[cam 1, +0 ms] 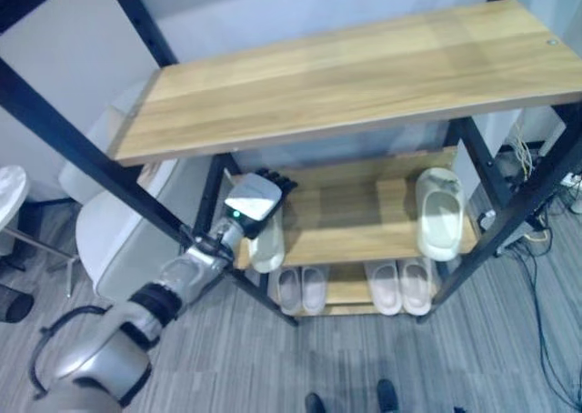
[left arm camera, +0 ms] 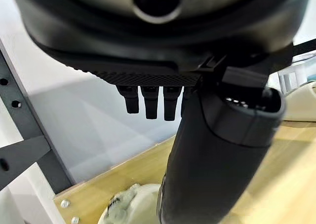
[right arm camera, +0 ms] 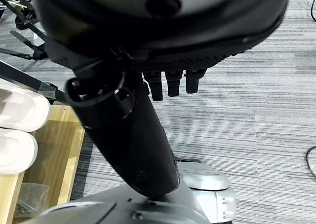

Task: Arrange the slippers neatly on the shoe rack.

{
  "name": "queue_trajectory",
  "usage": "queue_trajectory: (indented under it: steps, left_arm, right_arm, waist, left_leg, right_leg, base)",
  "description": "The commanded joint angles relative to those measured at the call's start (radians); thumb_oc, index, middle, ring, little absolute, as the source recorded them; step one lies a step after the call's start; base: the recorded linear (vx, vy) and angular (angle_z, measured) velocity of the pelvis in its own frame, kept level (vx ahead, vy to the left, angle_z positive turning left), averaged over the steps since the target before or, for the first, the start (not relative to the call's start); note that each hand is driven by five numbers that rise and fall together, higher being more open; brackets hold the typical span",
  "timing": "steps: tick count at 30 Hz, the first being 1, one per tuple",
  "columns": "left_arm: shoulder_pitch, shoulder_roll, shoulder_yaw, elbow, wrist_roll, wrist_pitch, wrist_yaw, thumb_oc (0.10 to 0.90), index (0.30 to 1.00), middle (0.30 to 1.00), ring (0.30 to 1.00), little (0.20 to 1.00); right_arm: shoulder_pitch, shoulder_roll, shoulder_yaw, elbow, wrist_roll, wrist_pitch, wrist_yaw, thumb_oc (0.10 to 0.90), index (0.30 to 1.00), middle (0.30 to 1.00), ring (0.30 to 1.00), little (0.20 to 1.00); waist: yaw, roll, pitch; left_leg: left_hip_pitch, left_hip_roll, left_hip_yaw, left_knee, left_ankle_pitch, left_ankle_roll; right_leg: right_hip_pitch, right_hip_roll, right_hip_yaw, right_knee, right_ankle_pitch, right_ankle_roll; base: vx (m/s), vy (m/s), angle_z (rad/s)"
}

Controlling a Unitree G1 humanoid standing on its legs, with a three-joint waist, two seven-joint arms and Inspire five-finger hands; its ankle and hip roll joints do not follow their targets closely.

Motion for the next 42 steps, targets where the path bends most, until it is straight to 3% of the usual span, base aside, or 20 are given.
queue_trajectory:
  steps: [1, 8, 21, 22, 23, 24, 28, 37, 42]
  left_arm:
    - [-0.236, 0.019, 0.048, 0.082, -0.002, 0.060, 0.063, 0.800, 0.900, 0.900, 0.900, 0.900]
    - [-0.303, -0.003, 0.014, 0.177, -0.026, 0.073, 0.050, 0.800, 0.900, 0.900, 0.900, 0.900]
    - [-0.318, 0.003, 0.031, 0.184, -0.008, 0.112, 0.023, 0.800, 0.900, 0.900, 0.900, 0.900]
    - [-0.324, 0.001, 0.030, 0.196, -0.009, 0.119, 0.021, 0.725, 0.787, 0.787, 0.787, 0.787]
    - [-0.329, -0.002, 0.027, 0.205, -0.010, 0.123, 0.018, 0.536, 0.505, 0.505, 0.505, 0.505]
    - [-0.336, -0.011, 0.025, 0.227, -0.013, 0.130, 0.010, 0.400, 0.300, 0.300, 0.300, 0.300]
    - [-0.361, -0.073, 0.017, 0.318, -0.048, 0.135, -0.020, 0.400, 0.300, 0.300, 0.300, 0.300]
    - [-0.373, -0.167, -0.008, 0.204, -0.058, 0.076, 0.033, 0.400, 0.300, 0.300, 0.300, 0.300]
    - [-0.446, -0.241, -0.055, 0.235, -0.048, 0.078, 0.048, 0.400, 0.300, 0.300, 0.300, 0.300]
  right_arm:
    - [-0.025, 0.019, 0.023, -0.026, 0.024, -0.020, -0.002, 0.800, 0.900, 0.900, 0.900, 0.900]
    - [-0.042, 0.014, 0.034, -0.029, 0.025, -0.020, -0.007, 0.800, 0.900, 0.900, 0.900, 0.900]
    - [-0.057, 0.015, 0.036, -0.038, 0.036, -0.018, -0.007, 0.800, 0.900, 0.900, 0.900, 0.900]
    - [-0.058, 0.015, 0.039, -0.042, 0.033, -0.018, -0.007, 0.800, 0.900, 0.900, 0.900, 0.900]
    - [-0.061, 0.014, 0.039, -0.042, 0.034, -0.017, -0.008, 0.800, 0.900, 0.900, 0.900, 0.900]
    - [-0.068, 0.013, 0.041, -0.044, 0.034, -0.016, -0.010, 0.800, 0.900, 0.900, 0.900, 0.900]
    - [-0.086, 0.006, 0.052, -0.050, 0.040, -0.011, -0.011, 0.800, 0.900, 0.900, 0.900, 0.900]
    - [-0.121, -0.006, 0.048, -0.027, 0.053, -0.014, -0.036, 0.800, 0.900, 0.900, 0.900, 0.900]
    - [-0.157, -0.017, 0.059, -0.017, 0.050, -0.016, -0.056, 0.800, 0.900, 0.900, 0.900, 0.900]
  waist:
    - [-0.012, -0.031, 0.008]
    - [-0.013, -0.042, 0.017]
    - [-0.004, -0.063, 0.033]
    - [-0.004, -0.064, 0.035]
    - [-0.004, -0.064, 0.037]
    - [-0.004, -0.065, 0.040]
    - [-0.008, -0.068, 0.050]
    - [-0.016, -0.071, 0.083]
    - [-0.030, -0.063, 0.104]
  left_leg:
    - [0.001, 0.006, -0.055, -0.006, -0.072, -0.063]
    - [-0.031, 0.005, -0.053, -0.006, -0.064, -0.059]
    - [-0.035, 0.006, -0.052, -0.006, -0.064, -0.055]
    - [-0.035, 0.007, -0.052, -0.006, -0.064, -0.055]
    - [-0.037, 0.007, -0.053, -0.006, -0.063, -0.055]
    - [-0.039, 0.008, -0.054, -0.006, -0.063, -0.054]
    - [-0.047, 0.010, -0.055, -0.006, -0.057, -0.052]
    - [-0.080, 0.012, -0.045, -0.006, -0.051, -0.047]
    - [-0.106, 0.018, -0.034, -0.006, -0.043, -0.046]
  right_leg:
    - [-0.007, -0.055, -0.057, 0.006, -0.028, 0.091]
    - [-0.042, -0.056, -0.054, 0.008, -0.017, 0.094]
    - [-0.049, -0.056, -0.055, 0.013, -0.017, 0.091]
    - [-0.051, -0.056, -0.055, 0.013, -0.016, 0.091]
    - [-0.051, -0.055, -0.054, 0.013, -0.017, 0.091]
    - [-0.055, -0.054, -0.052, 0.013, -0.017, 0.091]
    - [-0.066, -0.053, -0.052, 0.016, -0.015, 0.090]
    - [-0.113, -0.053, -0.033, 0.032, -0.010, 0.086]
    - [-0.154, -0.055, -0.016, 0.040, -0.001, 0.087]
  base:
    - [0.00, 0.000, 0.00]
    - [-0.01, 0.004, -0.01]
    - [0.00, 0.002, -0.02]
    - [0.00, 0.000, 0.00]
    - [0.00, 0.000, 0.00]
    - [0.00, 0.000, 0.00]
    - [0.00, 0.000, 0.00]
    - [-0.01, 0.000, -0.01]
    - [0.00, 0.005, -0.03]
